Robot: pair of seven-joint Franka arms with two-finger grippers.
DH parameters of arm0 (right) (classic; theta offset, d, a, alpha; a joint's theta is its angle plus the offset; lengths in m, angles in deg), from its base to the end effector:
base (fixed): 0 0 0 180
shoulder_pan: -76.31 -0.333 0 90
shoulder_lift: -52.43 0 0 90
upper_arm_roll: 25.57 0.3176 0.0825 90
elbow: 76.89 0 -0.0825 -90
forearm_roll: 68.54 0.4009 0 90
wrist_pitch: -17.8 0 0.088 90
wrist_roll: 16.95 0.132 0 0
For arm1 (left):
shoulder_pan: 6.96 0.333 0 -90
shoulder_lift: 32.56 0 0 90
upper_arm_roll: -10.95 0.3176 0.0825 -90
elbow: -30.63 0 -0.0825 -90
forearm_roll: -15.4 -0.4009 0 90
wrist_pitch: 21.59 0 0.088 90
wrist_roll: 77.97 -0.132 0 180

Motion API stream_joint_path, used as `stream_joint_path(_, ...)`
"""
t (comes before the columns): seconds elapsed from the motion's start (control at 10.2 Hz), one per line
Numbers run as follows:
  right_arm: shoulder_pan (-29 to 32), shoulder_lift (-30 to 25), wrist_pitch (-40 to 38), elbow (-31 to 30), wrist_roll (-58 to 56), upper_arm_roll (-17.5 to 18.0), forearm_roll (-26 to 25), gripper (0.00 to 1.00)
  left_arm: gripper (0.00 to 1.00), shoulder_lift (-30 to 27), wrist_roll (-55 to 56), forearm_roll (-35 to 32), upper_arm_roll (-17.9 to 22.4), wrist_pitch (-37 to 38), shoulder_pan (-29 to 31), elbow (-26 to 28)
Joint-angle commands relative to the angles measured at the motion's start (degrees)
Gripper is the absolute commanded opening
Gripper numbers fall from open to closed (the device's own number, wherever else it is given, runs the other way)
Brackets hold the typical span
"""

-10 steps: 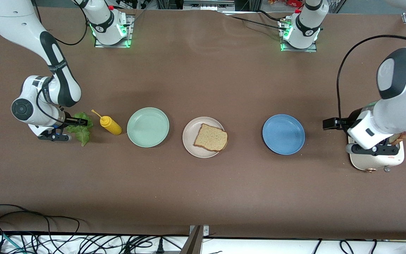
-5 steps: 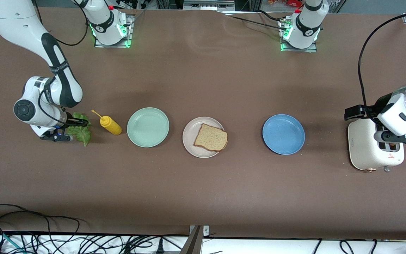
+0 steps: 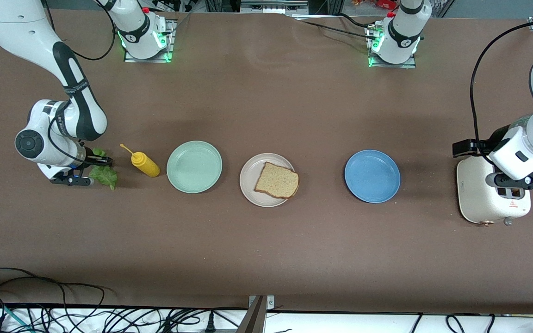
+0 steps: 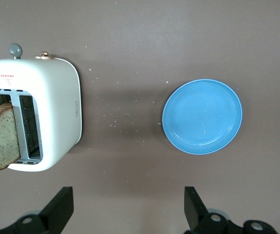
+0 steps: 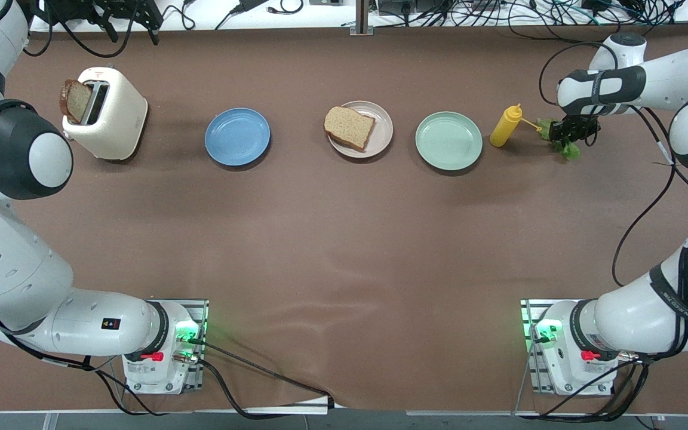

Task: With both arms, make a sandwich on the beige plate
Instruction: 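Grasp the lettuce leaf with the right gripper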

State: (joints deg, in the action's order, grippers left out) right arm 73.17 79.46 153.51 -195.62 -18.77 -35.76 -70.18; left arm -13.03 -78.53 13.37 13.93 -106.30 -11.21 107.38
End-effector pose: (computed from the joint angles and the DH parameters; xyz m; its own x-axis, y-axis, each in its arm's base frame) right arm 0.5717 -0.0751 0.1524 0.9829 -0.0639 -0.1724 -0.0486 -0.9946 0.0911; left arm 0.6510 -0.0143 0.4964 0.9793 -0.0277 -0.2005 -0.0385 -0.9980 -0.0506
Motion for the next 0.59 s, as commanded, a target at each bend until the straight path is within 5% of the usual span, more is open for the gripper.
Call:
stream_joint_path(0.0,0.1,-4.2,-6.7,2.2,0.1,0.2,0.2,0.13,1.00,-0.2,-1.3,-1.8,-0.3,-0.2,0.1,0.3)
stream_joint_path(0.49,-0.5,-8.0,-28.1,16.7,0.7,0.4,1.2,0.13,1.00,-0.2,-1.3,-1.8,-0.3,0.1,0.1,0.8)
